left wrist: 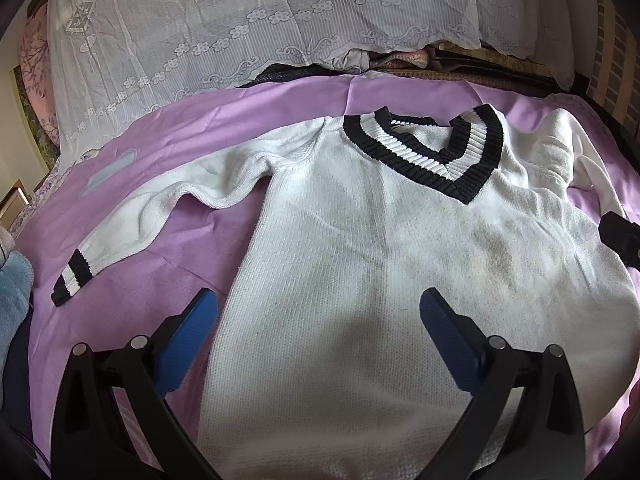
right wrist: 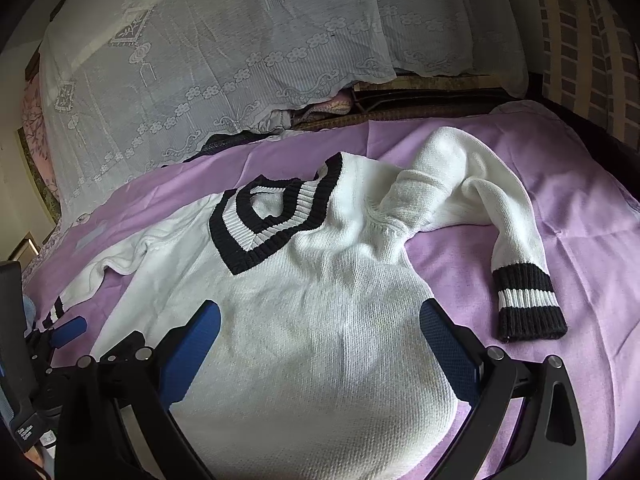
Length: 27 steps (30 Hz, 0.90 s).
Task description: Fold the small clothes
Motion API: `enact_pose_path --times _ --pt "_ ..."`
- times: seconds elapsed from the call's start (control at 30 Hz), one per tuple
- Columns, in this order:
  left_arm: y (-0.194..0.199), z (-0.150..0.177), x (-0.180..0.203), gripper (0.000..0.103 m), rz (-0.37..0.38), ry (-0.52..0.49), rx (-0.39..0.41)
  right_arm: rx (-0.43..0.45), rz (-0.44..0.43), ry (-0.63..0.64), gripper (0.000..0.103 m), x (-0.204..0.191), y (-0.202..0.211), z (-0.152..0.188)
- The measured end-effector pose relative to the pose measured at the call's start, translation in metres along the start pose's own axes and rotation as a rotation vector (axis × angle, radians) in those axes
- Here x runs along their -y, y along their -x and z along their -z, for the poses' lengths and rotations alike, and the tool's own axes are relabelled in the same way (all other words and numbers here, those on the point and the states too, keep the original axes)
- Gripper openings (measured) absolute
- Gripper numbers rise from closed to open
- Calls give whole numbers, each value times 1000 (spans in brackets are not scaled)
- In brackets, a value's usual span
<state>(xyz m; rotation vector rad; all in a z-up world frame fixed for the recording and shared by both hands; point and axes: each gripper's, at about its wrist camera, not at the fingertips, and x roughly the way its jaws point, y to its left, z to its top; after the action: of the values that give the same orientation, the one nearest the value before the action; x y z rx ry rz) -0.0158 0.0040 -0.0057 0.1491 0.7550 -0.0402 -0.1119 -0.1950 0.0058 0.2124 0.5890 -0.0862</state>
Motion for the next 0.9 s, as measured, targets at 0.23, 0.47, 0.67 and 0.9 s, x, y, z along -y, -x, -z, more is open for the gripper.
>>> enact_pose_path --times 0.23,0.47,0.67,0.9 --pt "0 0 -1 99 1 0 0 0 6 -2 100 1 0 0" --pt "0 0 -2 99 1 2 -1 2 9 -4 100 3 -1 0" --pt "0 0 -3 99 0 2 0 4 9 -4 100 3 0 0" --pt "0 0 -4 99 1 2 -1 4 10 -5 100 3 -1 0"
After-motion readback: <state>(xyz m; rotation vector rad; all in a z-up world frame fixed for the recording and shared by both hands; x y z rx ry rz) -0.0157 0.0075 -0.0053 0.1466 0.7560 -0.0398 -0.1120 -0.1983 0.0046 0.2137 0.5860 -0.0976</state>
